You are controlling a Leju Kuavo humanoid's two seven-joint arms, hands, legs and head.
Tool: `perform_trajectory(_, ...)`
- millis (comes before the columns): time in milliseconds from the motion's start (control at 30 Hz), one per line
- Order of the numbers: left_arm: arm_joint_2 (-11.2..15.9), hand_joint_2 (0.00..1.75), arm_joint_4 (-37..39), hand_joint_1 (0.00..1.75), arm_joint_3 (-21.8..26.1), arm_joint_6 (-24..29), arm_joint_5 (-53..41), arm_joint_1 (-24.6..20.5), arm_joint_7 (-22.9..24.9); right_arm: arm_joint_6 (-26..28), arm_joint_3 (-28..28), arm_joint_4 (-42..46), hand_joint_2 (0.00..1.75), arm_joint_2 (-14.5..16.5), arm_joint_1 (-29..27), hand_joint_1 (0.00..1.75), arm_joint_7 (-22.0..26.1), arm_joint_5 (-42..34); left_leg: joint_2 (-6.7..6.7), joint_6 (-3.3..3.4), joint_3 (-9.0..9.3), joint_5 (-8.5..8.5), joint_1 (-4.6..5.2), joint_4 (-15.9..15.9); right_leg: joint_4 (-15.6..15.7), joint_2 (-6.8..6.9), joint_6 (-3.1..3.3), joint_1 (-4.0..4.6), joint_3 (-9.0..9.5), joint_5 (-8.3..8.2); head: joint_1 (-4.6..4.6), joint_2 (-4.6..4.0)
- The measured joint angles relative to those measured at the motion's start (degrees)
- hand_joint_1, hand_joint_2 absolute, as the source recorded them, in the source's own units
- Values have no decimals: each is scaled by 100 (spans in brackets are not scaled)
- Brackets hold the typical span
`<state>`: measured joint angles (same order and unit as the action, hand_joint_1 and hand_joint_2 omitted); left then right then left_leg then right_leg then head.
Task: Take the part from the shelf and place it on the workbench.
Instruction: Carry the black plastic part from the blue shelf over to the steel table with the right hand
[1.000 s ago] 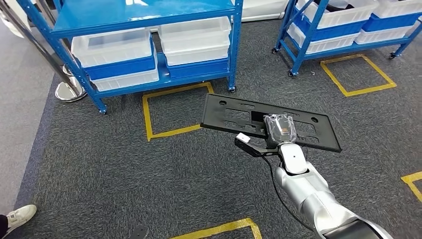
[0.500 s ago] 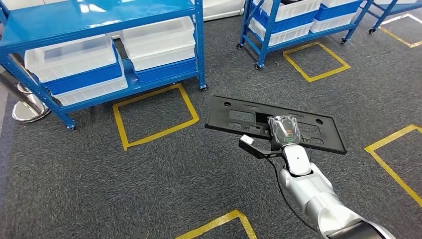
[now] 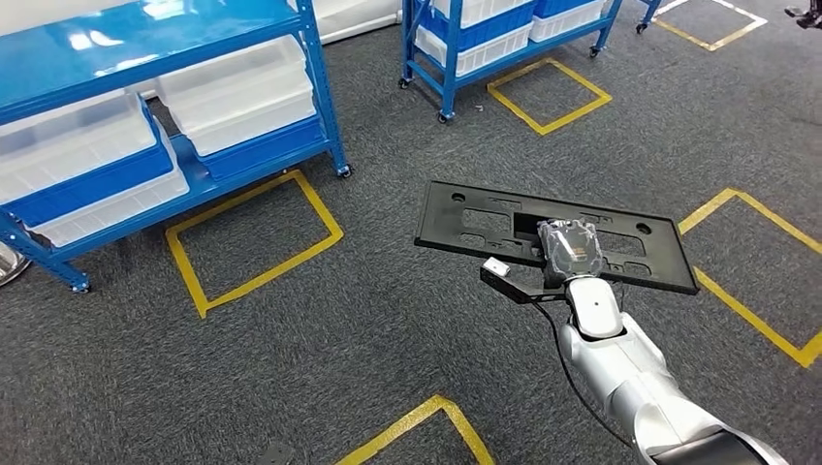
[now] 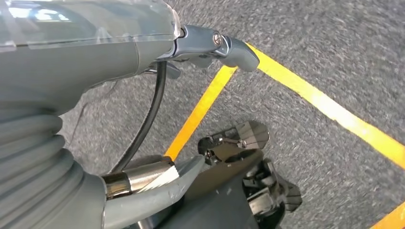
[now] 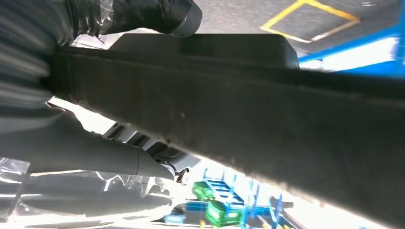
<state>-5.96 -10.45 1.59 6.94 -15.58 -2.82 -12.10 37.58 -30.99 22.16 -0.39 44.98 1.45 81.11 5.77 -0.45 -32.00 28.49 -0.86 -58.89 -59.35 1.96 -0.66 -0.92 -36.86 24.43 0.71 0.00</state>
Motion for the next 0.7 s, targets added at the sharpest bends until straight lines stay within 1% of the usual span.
perform_trajectory(33, 1, 175, 0, 0, -1, 3, -2, -3, 2, -1, 1, 3, 175, -11, 6, 175, -11, 6, -119, -14, -59, 113, -12, -148, 19, -55, 43, -14, 3, -15, 4, 0)
perform_trajectory(67, 2, 175, 0, 0, -1, 7, -3, -3, 4, -3, 2, 8, 175, -19, 11, 175, -25, 15, -269, -18, -174, 279, -22, -412, 33, -112, 81, -26, 8, -27, 7, 0)
perform_trajectory(100, 4, 175, 0, 0, -1, 9, -5, 5, 4, -5, 2, 10, 175, -23, 14, 175, -36, 24, -412, -12, -341, 469, -23, -791, 35, -175, 107, -13, 4, -33, 9, 0)
perform_trajectory(133, 4, 175, 0, 0, -1, 10, -5, 18, 5, -7, 2, 12, 175, -27, 10, 175, -43, 27, -489, -4, -535, 635, -21, -1200, 33, -249, 126, 1, -1, -36, 10, 0)
perform_trajectory(167, 5, 175, 0, 0, 0, 12, -6, 32, 5, -8, 2, 13, 175, -31, -1, 175, -45, 31, -521, 4, -689, 714, -18, -1504, 28, -331, 134, 17, -4, -38, 10, 0)
perform_trajectory(200, 5, 175, 0, 0, 1, 13, -7, 42, 5, -7, 2, 13, 175, -37, -13, 175, -46, 31, -538, 17, -766, 685, -16, -1630, 20, -418, 137, 31, -5, -39, 10, 0)
perform_trajectory(233, 5, 175, 0, 0, 1, 15, -7, 45, 4, -6, 2, 13, 175, -44, -21, 175, -46, 31, -553, 39, -735, 541, -14, -1516, 7, -505, 137, 41, -5, -39, 10, 0)
perform_trajectory(267, 6, 175, 0, 0, 1, 16, -8, 41, 2, -4, 3, 14, 175, -52, -23, 175, -47, 33, -593, 68, -608, 322, -12, -1202, -9, -590, 136, 47, -5, -38, 10, 0)
perform_trajectory(300, 10, 175, 0, 0, 1, 15, -9, 38, -1, -3, 3, 14, 175, -60, -21, 175, -48, 36, -700, 104, -447, 128, -12, -821, -27, -665, 132, 48, -9, -36, 9, 0)
perform_trajectory(333, 16, 175, 0, 0, 1, 13, -10, 36, -2, -2, 4, 15, 175, -66, -13, 175, -49, 43, -812, 130, -296, -7, -17, -470, -51, -741, 118, 53, -25, -35, 5, 0)
perform_trajectory(367, 23, 175, 0, 0, 1, 8, -11, 30, -3, -2, 6, 16, 175, -74, -5, 175, -52, 51, -899, 145, -196, -70, -16, -242, -65, -809, 91, 48, -48, -43, 6, 0)
perform_trajectory(400, 29, 175, 0, 0, 1, 1, -11, 25, -3, -3, 9, 17, 175, -86, -3, 175, -56, 57, -947, 153, -153, -67, -9, -142, -67, -870, 55, 36, -75, -57, 4, 0)
perform_trajectory(433, 32, 175, 0, 0, 1, -6, -11, 19, -2, -3, 13, 18, 175, -105, -3, 175, -59, 64, -913, 158, -139, -67, 2, -109, -57, -937, 9, 24, -97, -80, 5, 0)
perform_trajectory(467, 31, 175, 0, 0, 2, -11, -10, 10, -1, -3, 19, 19, 175, -137, -10, 175, -62, 68, -852, 178, -129, -90, -1, -85, -33, -991, -35, 13, -109, -106, 8, 0)
perform_trajectory(500, 32, 175, 0, 0, 3, -16, -10, 4, 1, -2, 25, 20, 175, -168, -16, 175, -65, 71, -787, 209, -110, -123, -8, -39, -39, -949, -67, 15, -124, -99, 4, 0)
perform_trajectory(533, 34, 175, 0, 0, 5, -18, -9, -4, 2, -2, 29, 21, 175, -197, -12, 175, -68, 76, -721, 246, -93, -158, -18, 10, -133, -821, -92, 24, -174, -29, -8, 0)
perform_trajectory(567, 36, 175, 0, 0, 8, -22, -9, -10, 3, -2, 32, 23, 175, -218, -1, 175, -72, 79, -652, 276, -79, -187, -28, 53, -347, -645, -112, 32, -274, 106, -22, 0)
perform_trajectory(600, 39, 175, 0, 0, 9, -26, -12, -13, 5, -3, 33, 25, 175, -224, 10, 175, -78, 82, -588, 293, -75, -199, -19, 71, -671, -446, -129, 30, -419, 287, -35, 0)
perform_trajectory(633, 41, 175, 0, 0, 9, -29, -15, -10, 7, -3, 33, 26, 175, -232, 16, 175, -86, 85, -525, 303, -77, -201, -13, 73, -1048, -321, -150, 20, -589, 466, -46, 0)
perform_trajectory(667, 43, 175, 0, 0, 9, -31, -16, -5, 8, -3, 33, 26, 175, -238, 10, 175, -96, 88, -460, 301, -80, -199, -9, 69, -1362, -264, -172, 6, -730, 577, -47, 0)
perform_trajectory(700, 43, 175, 0, 0, 10, -25, -2, -2, 8, -2, 33, 26, 175, -250, -4, 175, -112, 92, -394, 297, -80, -193, -8, 65, -1503, -234, -189, -11, -787, 585, -48, 0)
